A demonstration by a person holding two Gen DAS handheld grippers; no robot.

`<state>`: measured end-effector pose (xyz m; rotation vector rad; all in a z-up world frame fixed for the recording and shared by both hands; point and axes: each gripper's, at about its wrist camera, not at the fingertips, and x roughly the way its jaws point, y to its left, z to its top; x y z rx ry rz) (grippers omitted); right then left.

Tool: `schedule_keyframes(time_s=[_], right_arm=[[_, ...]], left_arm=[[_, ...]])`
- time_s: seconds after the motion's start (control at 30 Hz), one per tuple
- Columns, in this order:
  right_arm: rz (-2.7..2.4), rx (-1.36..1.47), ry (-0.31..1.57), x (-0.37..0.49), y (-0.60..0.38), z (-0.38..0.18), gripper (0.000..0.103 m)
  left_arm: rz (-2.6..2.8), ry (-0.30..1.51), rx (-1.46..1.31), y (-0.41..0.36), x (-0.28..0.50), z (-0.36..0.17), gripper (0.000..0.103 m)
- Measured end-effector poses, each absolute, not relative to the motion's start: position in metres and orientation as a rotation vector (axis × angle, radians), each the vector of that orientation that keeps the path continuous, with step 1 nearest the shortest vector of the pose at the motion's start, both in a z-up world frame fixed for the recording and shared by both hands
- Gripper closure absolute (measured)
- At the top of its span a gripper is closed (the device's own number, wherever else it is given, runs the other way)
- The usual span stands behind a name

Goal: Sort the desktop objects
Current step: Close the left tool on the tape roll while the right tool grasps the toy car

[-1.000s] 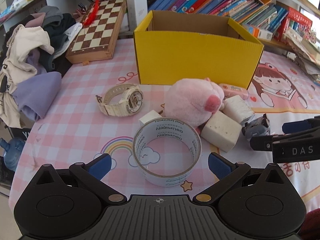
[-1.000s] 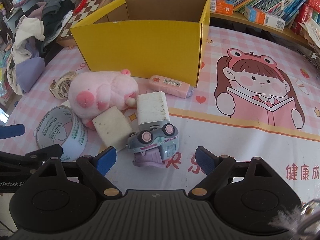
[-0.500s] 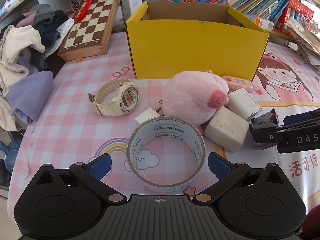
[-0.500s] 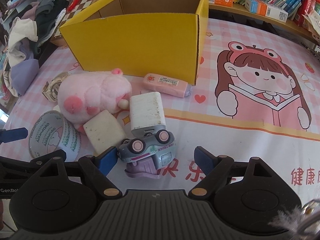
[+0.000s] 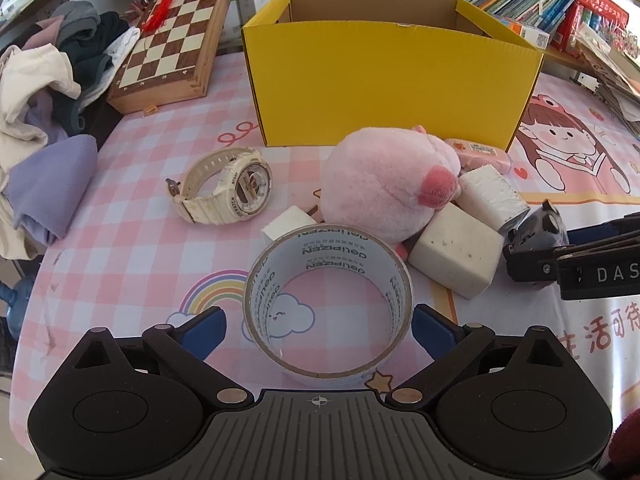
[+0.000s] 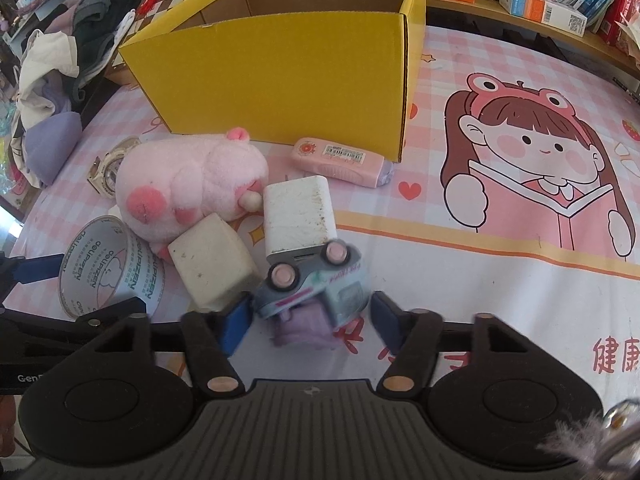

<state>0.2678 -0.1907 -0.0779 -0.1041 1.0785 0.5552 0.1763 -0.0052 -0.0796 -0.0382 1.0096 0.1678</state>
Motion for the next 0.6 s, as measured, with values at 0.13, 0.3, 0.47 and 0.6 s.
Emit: schedule_keyframes(time_s=[0.13,0.3,0.47,0.6], right_arm=[[0.549,-0.099,1.072,0.266,-0.193,-0.077,0.043],[0.543,-0.101,1.056,0.263,-0.194,-0.074,0.043],[0.536,-0.099,1.043,0.26,-0.197,-0.071,0.043],[0.529,-0.091,1.03,0.256,-0.2,-0.068,0.043]], left_arm=[[0.161,1.013,-0.055,-0.004,0.175,-0.081,0.011],[0.14,1.009,-0.044,-0.007,0.173,-0.081,0.019],[0.151,0.98,-0.055,-0.004,0.169,-0.076,0.02],[0.153,0.953,-0.052,-0.003,0.167,-0.071,0.02]])
